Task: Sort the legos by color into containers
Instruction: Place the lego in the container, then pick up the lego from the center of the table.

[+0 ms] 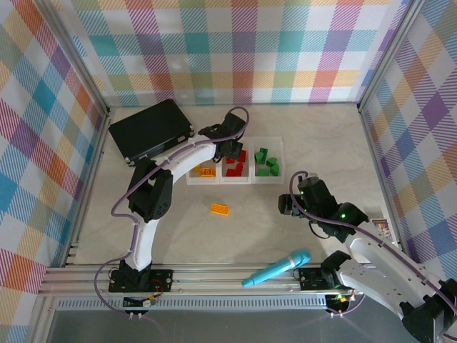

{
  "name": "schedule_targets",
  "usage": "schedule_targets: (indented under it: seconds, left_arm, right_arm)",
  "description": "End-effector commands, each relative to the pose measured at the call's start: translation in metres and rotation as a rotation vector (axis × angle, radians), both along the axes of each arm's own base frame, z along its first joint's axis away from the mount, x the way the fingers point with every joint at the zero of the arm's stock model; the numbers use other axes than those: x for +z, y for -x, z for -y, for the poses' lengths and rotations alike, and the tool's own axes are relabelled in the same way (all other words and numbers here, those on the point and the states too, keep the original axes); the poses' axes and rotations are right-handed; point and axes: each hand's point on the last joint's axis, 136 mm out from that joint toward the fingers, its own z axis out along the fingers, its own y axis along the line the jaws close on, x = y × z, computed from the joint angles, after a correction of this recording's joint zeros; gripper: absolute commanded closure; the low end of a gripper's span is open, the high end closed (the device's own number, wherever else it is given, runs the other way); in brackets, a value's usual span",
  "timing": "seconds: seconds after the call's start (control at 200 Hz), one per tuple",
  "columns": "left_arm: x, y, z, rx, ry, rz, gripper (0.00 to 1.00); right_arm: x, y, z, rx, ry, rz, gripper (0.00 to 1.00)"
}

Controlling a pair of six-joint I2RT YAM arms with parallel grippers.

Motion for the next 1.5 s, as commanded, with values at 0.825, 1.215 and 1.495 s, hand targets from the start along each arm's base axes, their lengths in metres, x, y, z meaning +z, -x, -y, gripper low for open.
schedule_targets:
  seconds: [0.825,1.215,1.495]
  left_arm:
    - [0.008,0.226,-0.114,0.683,0.412,-0.015,0.06]
    - [-0.016,0.235,-0.097,1.008,0.491,0.025,0.03]
    - [-0.043,0.217,-0.054,1.115,0.576,-0.025,0.06]
  right_arm:
    - [-0.016,0.006,-0.030,0.104,-0.094,-0.099,0.11]
    - [-0.026,0.019,-0.033,0.156,-0.118,-0.122,0.10]
    - [-0.031,0.027,-0.031,0.163,-0.141,-0.117,0.10]
